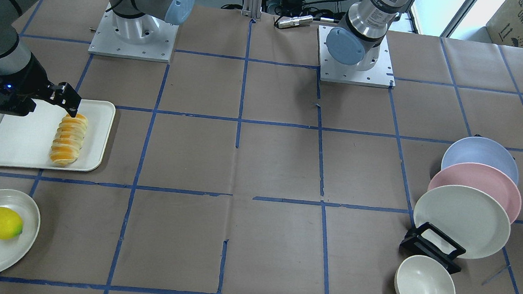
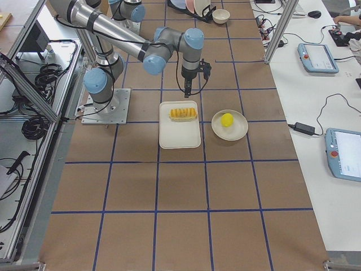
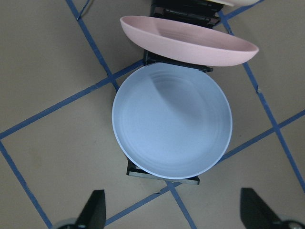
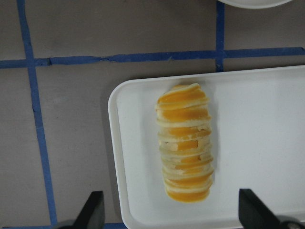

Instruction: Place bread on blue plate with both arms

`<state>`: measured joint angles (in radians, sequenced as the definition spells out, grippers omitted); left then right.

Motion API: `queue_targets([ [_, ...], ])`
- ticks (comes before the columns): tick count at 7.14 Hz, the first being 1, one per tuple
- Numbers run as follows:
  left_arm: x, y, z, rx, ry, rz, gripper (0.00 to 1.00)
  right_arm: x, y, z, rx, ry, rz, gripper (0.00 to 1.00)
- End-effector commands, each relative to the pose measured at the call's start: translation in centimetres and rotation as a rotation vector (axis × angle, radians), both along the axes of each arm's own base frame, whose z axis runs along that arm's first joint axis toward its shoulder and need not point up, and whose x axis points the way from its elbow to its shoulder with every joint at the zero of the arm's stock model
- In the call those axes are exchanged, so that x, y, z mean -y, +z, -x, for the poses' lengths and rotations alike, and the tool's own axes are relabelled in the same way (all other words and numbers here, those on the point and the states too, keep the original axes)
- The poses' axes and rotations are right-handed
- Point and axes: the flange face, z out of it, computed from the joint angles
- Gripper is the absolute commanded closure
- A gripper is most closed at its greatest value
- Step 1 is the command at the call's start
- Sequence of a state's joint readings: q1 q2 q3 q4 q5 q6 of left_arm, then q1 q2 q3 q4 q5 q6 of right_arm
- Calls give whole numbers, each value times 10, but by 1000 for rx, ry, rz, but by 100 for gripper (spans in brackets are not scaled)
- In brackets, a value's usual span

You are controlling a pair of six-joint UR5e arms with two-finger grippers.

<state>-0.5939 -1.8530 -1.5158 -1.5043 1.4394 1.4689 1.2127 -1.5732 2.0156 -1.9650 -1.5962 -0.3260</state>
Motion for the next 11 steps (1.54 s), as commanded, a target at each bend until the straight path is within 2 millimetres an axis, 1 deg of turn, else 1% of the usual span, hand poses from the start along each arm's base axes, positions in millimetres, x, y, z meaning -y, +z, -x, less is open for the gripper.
queue_targets([
  [1, 21, -75, -19, -111, -10, -42, 0, -18, -38, -5, -16, 32, 21, 1],
  [2, 30, -98, -31, -129, -11, -54, 0, -22, -51, -6, -16, 119, 15, 1],
  [3, 36, -115, -37, -147, -10, -66, 0, -19, -62, -5, -6, 176, -3, 1],
  [4, 38, -144, -39, -186, -5, -94, 0, -15, -74, -4, 3, 207, -15, 1],
  [5, 37, -169, -38, -220, -3, -118, 0, -13, -81, 1, 5, 207, -20, 1],
  [6, 34, -180, -34, -241, 3, -136, 0, -13, -82, 14, 8, 231, -19, 1],
  [7, 36, -181, -34, -241, 6, -134, 0, -14, -84, 26, 14, 239, -22, 1],
  [8, 39, -180, -33, -261, 9, -100, 13, -13, -87, 34, 12, 234, -13, 1],
  [9, 42, -174, -31, -259, 14, -89, 72, -4, -96, 37, 0, 231, 19, 2],
  [10, 44, -172, -28, -253, 14, -95, 99, 2, -109, 43, -18, 224, 30, 2],
  [11, 52, -160, -25, -237, 4, -79, 100, 3, -110, 44, -18, 216, 32, 3],
])
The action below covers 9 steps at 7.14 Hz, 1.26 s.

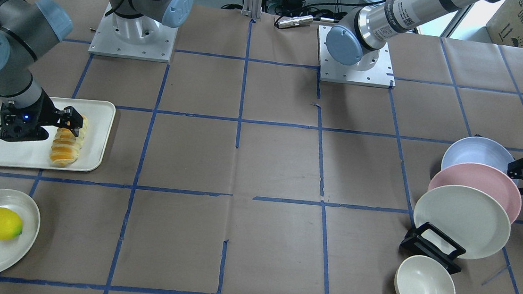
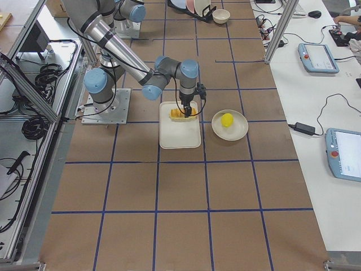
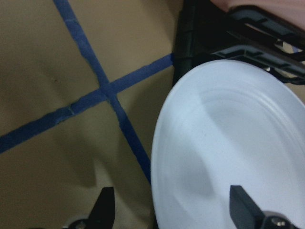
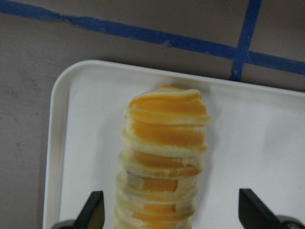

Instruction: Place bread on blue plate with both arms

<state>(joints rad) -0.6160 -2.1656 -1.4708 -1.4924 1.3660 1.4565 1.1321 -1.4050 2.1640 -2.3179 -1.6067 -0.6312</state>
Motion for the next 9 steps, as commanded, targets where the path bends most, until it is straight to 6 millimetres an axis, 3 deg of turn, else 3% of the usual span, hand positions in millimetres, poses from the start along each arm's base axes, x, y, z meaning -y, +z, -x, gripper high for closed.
queue_targets([
  [1, 11, 22, 4, 34, -17, 27, 100, 4, -3, 4, -10, -40, 23, 4],
  [3, 9, 52, 6, 75, -22, 53, 100, 2, 3, 2, -14, -108, 37, 7],
  [4, 1, 89, 11, 123, -29, 59, 100, 2, 3, 2, -13, -131, 46, 8],
  [5, -20, 152, 26, 186, -38, 45, 100, -2, -2, -1, -4, -152, 37, 8],
  [7, -66, 248, 76, 222, -51, 7, 100, -9, -10, -5, -10, -154, 74, 7],
  [8, -82, 279, 100, 231, -40, 8, 100, -11, -12, -6, -8, -154, 68, 7],
  [9, -86, 294, 117, 239, 49, -13, 100, -15, -16, -9, -3, -152, 59, 7],
])
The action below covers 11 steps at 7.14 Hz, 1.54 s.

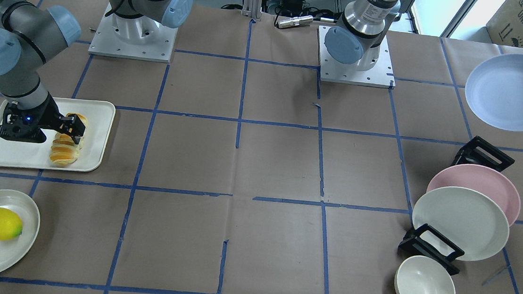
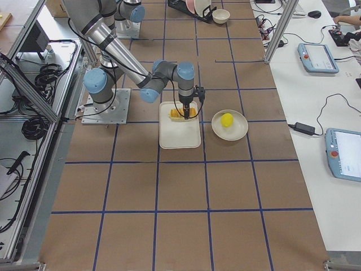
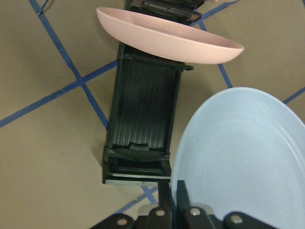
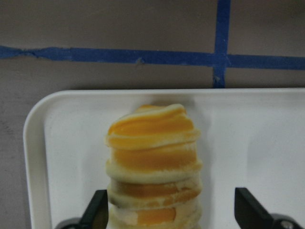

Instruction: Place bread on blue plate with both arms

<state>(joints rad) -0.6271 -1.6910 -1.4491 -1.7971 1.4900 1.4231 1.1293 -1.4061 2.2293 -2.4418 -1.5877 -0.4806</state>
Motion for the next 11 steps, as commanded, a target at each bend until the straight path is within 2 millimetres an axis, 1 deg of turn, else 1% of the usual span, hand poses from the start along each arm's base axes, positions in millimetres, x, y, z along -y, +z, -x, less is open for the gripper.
queue_targets([
  [1, 8, 21, 58, -17, 91, -10, 100, -5, -5, -2, 6, -1, -9, 7],
  [2, 38, 17, 120, -32, 115, -31, 100, -5, -6, -3, 7, -1, -12, 7],
  [3, 75, 6, 192, 7, 137, -44, 100, -8, -11, -6, 27, 1, -18, 7],
  [4, 101, -3, 260, 49, 105, -5, 99, -13, -18, -9, 25, 2, -10, 7],
  [5, 110, -22, 314, 62, 94, 5, 99, -16, -20, -10, 17, 3, 7, 8],
  [6, 115, -59, 357, 76, 116, 30, 99, -12, -17, -8, 10, 14, 16, 33],
  [7, 101, -84, 393, 84, 76, 89, 99, -12, -17, -8, 13, 16, 18, 66],
  [8, 91, -108, 409, 85, 77, 111, 99, -12, -17, -9, 13, 16, 18, 77],
  [9, 79, -131, 424, 79, 126, 74, 99, -12, -17, -8, 12, 16, 19, 79],
  [10, 77, -145, 449, 67, 134, 97, 99, -12, -17, -9, 14, 14, 18, 80],
  [11, 74, -155, 472, 60, 180, 110, 99, -13, -14, -9, 10, 14, 23, 81],
])
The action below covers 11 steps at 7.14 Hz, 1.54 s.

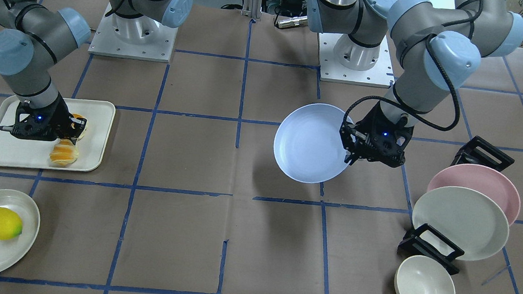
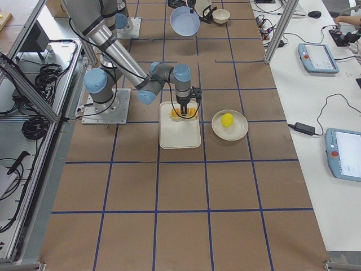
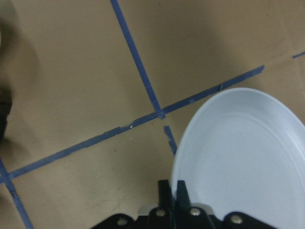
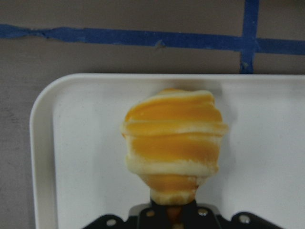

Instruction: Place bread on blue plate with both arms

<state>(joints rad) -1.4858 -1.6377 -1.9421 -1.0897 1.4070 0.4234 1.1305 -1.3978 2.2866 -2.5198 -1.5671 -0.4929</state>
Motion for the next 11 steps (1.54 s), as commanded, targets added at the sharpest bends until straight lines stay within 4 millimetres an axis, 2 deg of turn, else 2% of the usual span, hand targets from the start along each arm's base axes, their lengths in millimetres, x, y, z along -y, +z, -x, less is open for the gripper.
queue_targets([
  [1, -11, -25, 48, -49, 96, 14, 99, 1, 8, 0, -11, 1, 15, 81],
  [2, -13, -41, 70, -95, 146, 22, 99, 2, 19, 1, -24, 1, 39, 81],
  [4, -16, -62, 118, -130, 214, 86, 99, 13, 62, 3, -55, 3, 96, 81],
  [5, -14, -71, 136, -156, 258, 124, 99, 17, 84, 6, -52, 9, 84, 80],
  [6, -14, -79, 152, -174, 278, 144, 99, 17, 114, 6, -42, 12, 58, 80],
  [7, -15, -85, 158, -175, 270, 150, 88, 9, 158, 2, -39, 12, 42, 80],
  [8, -16, -81, 155, -151, 273, 166, 1, -2, 198, -3, -32, 10, 26, 80],
  [10, -21, -71, 138, -43, 155, 191, 0, -21, 282, -11, -12, 8, -16, 80],
  [11, -20, -67, 125, -16, 130, 149, 0, -22, 299, -14, 2, -2, -18, 80],
])
